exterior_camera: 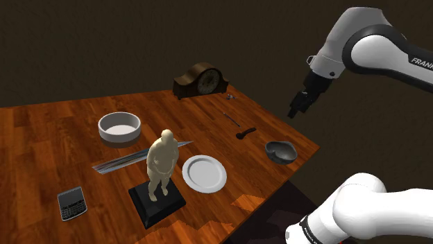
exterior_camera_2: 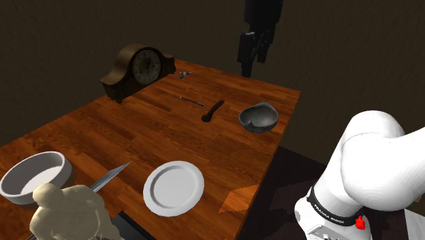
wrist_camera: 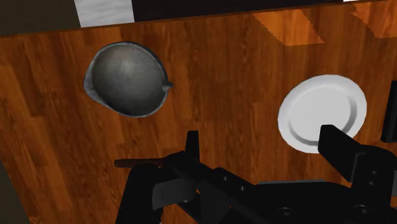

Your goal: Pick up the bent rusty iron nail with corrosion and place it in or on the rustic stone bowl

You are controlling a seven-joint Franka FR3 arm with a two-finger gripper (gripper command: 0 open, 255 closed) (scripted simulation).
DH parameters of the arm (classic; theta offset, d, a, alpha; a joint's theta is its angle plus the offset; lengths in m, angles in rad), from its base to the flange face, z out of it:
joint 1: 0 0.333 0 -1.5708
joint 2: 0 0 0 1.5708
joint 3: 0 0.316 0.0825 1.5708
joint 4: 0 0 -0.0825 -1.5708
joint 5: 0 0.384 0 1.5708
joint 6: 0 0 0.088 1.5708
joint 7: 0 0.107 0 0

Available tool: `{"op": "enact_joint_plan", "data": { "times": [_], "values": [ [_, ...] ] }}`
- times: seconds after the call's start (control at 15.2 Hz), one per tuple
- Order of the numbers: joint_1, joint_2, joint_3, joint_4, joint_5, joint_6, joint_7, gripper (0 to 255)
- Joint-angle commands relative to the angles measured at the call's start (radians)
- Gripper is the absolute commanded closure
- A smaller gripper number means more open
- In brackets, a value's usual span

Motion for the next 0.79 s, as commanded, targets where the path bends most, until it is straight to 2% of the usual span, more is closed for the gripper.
{"op": "enact_joint_plan", "data": {
  "times": [0.0, 0.33, 0.73],
  "values": [
    [0.000, 0.000, 0.000, 0.000, 0.000, 0.000, 0.000, 0],
    [-0.056, 0.120, 0.037, -0.048, 0.016, 0.176, 0.180, 0],
    [-0.125, 0.300, 0.070, -0.056, 0.015, 0.372, 0.391, 0]
  ]
}}
